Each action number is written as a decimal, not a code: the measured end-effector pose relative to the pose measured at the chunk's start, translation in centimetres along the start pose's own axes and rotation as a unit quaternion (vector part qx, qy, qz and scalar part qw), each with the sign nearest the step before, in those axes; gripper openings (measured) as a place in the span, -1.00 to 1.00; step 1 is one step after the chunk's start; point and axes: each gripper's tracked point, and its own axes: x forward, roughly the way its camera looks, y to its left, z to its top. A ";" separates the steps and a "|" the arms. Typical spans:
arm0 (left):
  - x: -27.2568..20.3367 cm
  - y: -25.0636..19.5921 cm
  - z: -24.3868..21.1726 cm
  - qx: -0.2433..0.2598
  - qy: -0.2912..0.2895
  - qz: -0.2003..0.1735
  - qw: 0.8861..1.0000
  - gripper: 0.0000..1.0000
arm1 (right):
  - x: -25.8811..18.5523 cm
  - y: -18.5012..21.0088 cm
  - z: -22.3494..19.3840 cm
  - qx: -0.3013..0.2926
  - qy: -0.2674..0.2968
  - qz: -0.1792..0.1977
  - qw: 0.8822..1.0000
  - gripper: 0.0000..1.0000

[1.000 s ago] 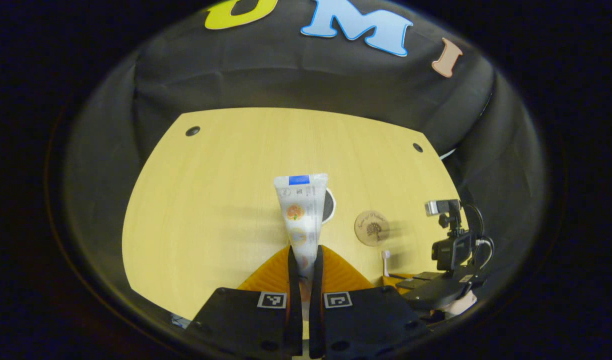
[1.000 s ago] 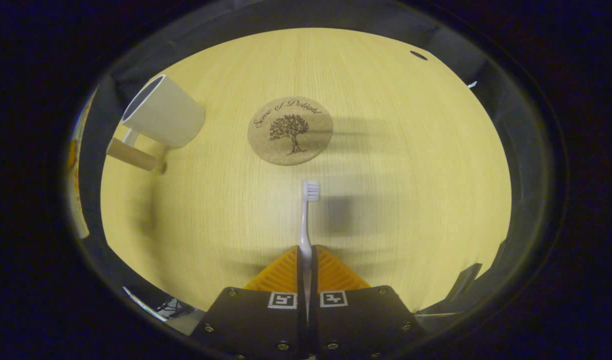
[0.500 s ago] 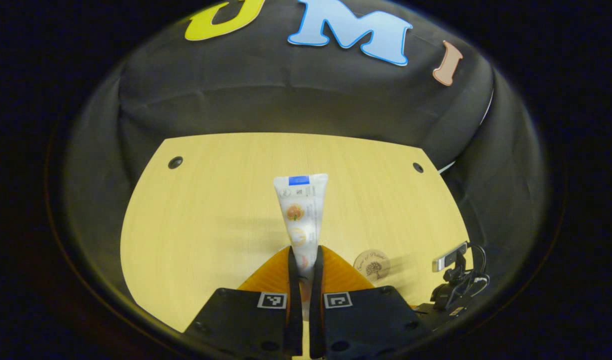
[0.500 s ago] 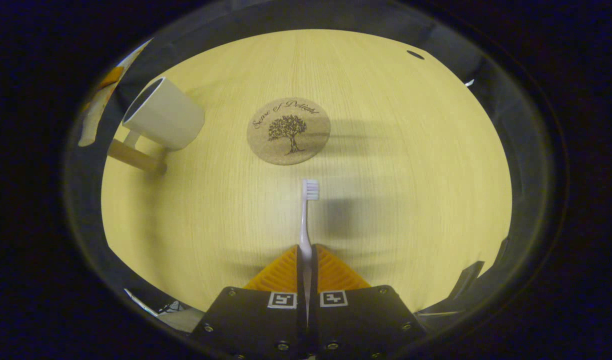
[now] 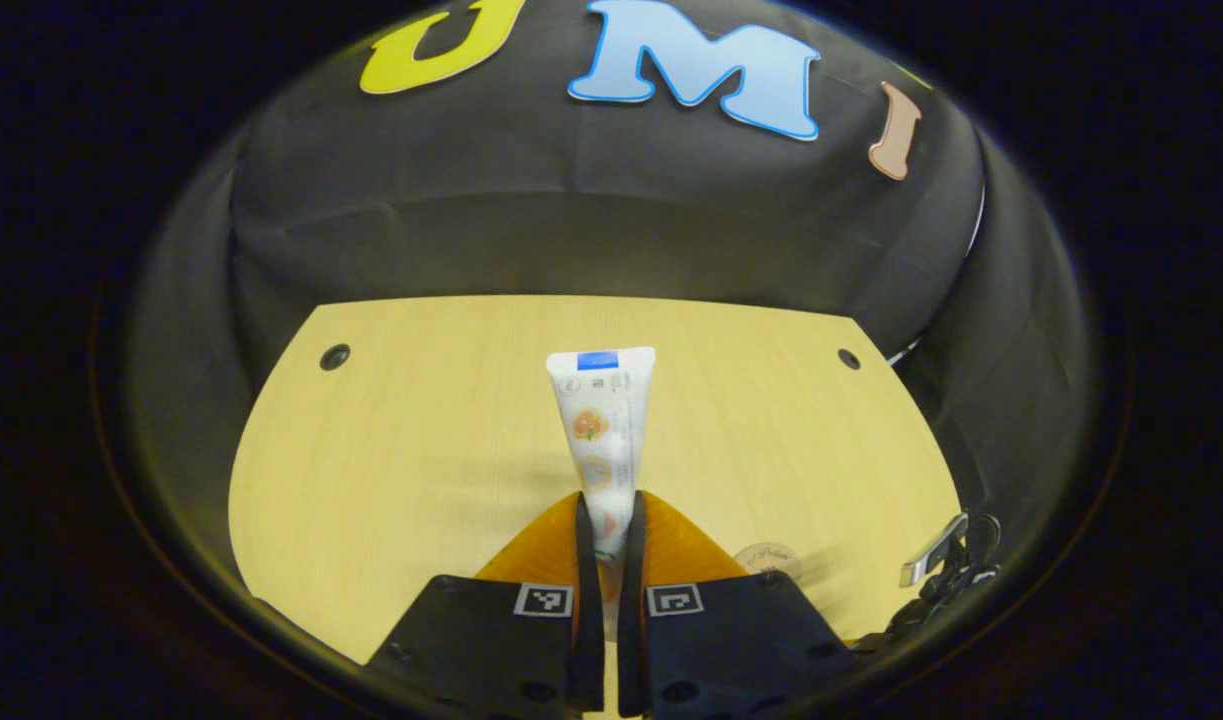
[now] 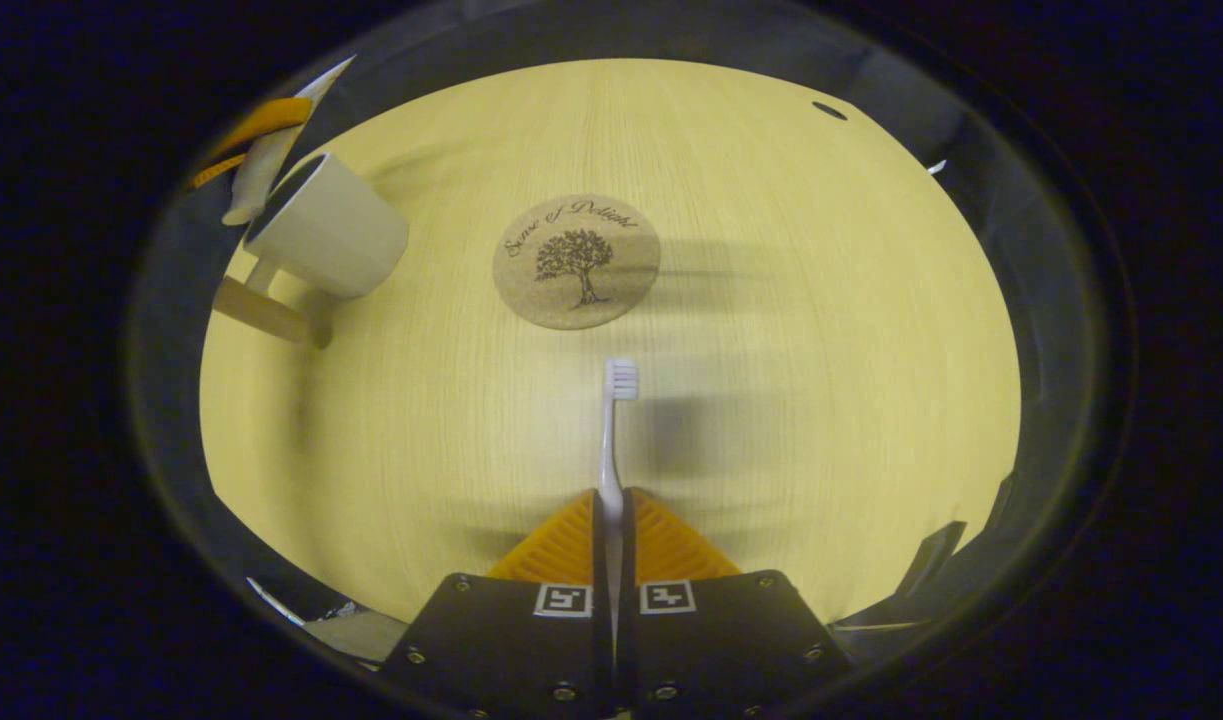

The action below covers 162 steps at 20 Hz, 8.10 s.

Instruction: Put the toothbrush and toothpaste on the desktop into the cup, then pick up the cup and place it on the coaster on the desktop.

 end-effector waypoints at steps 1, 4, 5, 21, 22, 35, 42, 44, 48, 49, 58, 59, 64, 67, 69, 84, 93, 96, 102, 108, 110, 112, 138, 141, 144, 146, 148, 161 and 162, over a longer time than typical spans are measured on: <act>0.3 0.1 -0.2 0.004 -0.010 0.002 1.000 -0.77 | 0.1 0.0 -0.1 0.000 0.002 0.000 1.000 -0.94; 0.5 0.3 -0.9 0.014 -0.037 0.008 0.999 -0.75 | 0.2 0.0 0.0 0.003 0.003 -0.001 1.000 -0.94; 0.6 0.4 -1.0 0.018 -0.044 0.014 0.999 -0.75 | 0.2 0.0 0.0 0.003 0.003 -0.001 1.000 -0.94; -0.9 -0.1 -5.4 0.005 -0.037 -0.014 0.999 -0.34 | 0.3 0.0 0.0 0.002 -0.004 -0.003 1.000 -0.94; -1.5 -0.3 -5.2 0.005 -0.042 -0.018 0.999 -0.29 | 0.2 0.0 0.0 0.002 -0.007 -0.003 1.000 -0.93; -8.4 -1.2 -3.3 0.033 -0.105 -0.029 0.994 0.07 | -2.0 0.5 1.9 0.054 -0.065 0.028 0.996 -0.95; -11.2 1.8 -4.8 0.011 -0.106 -0.012 0.994 0.06 | -7.6 3.8 10.1 0.068 -0.163 0.068 0.982 -0.96; -12.1 4.1 -5.4 0.001 -0.105 0.005 0.994 0.05 | -9.0 5.1 12.8 0.071 -0.186 0.083 0.976 -0.96; -14.3 9.5 -7.2 -0.025 -0.099 0.048 0.994 0.06 | -11.4 8.1 17.9 0.073 -0.224 0.109 0.966 -0.96; -14.9 10.9 -7.7 -0.034 -0.098 0.060 0.993 0.07 | -11.8 8.9 18.6 0.075 -0.232 0.117 0.963 -0.96; -21.3 21.7 -12.5 -0.085 -0.085 0.159 0.980 0.06 | -11.2 12.0 26.9 0.102 -0.285 0.127 0.944 -0.96; -21.8 22.4 -13.1 -0.089 -0.083 0.167 0.978 0.06 | -11.1 12.2 27.7 0.103 -0.289 0.127 0.943 -0.96; -23.9 23.9 -15.1 -0.102 -0.073 0.195 0.973 0.07 | -10.7 14.3 30.6 0.093 -0.313 0.142 0.934 -0.96; -24.5 23.7 -16.3 -0.107 -0.065 0.202 0.971 0.07 | -10.7 16.1 31.1 0.084 -0.323 0.163 0.928 -0.96; -24.6 23.4 -16.6 -0.108 -0.061 0.204 0.971 0.06 | -10.4 16.9 30.9 0.066 -0.328 0.164 0.928 -0.96; -23.2 20.1 -15.9 -0.090 -0.063 0.184 0.977 0.18 | -7.0 17.5 24.4 -0.027 -0.349 0.127 0.928 -0.92; -19.3 16.0 -12.2 -0.063 -0.064 0.134 0.987 0.06 | -7.7 16.5 20.0 -0.037 -0.346 0.120 0.930 -0.53; -18.4 12.9 -11.6 -0.044 -0.059 0.095 0.993 0.06 | -8.5 15.4 18.7 -0.033 -0.347 0.119 0.930 -0.49; -14.9 4.8 -10.4 0.005 -0.018 -0.048 0.999 0.27 | -9.9 10.1 15.9 0.000 -0.351 0.100 0.931 -0.48; -11.5 2.7 -11.7 0.096 0.086 -0.102 0.986 0.45 | -9.3 3.9 12.4 0.071 -0.337 0.076 0.936 -0.48; -9.9 2.9 -12.8 0.118 0.145 -0.094 0.978 0.33 | -9.1 2.5 11.4 0.090 -0.335 0.072 0.935 -0.49; -8.5 3.1 -13.4 0.134 0.189 -0.085 0.969 0.59 | -9.2 1.5 10.8 0.104 -0.336 0.069 0.934 -0.49; 0.5 2.1 -15.6 0.176 0.304 -0.048 0.935 -0.38 | -6.4 -6.3 8.0 0.176 -0.295 0.040 0.938 -0.48; 0.6 2.0 -15.5 0.172 0.286 -0.044 0.942 -0.43 | -6.5 -6.3 8.2 0.171 -0.296 0.043 0.939 -0.49; 0.8 1.4 -14.8 0.192 0.250 -0.042 0.948 -0.43 | -6.3 -6.4 8.2 0.169 -0.294 0.044 0.940 -0.49; 0.5 0.3 -14.6 0.209 0.239 -0.047 0.947 -0.43 | -6.3 -6.6 8.0 0.170 -0.293 0.044 0.940 -0.48; 0.2 -1.4 -14.3 0.220 0.231 -0.060 0.946 -0.43 | -6.3 -7.0 7.8 0.173 -0.292 0.043 0.940 -0.48; 2.7 -7.6 -12.7 0.268 0.238 -0.118 0.926 -0.42 | -7.4 -11.1 5.0 0.220 -0.293 0.028 0.930 -0.48; 3.0 -7.5 -12.3 0.272 0.239 -0.117 0.925 -0.41 | -7.3 -11.5 4.8 0.226 -0.292 0.026 0.929 -0.48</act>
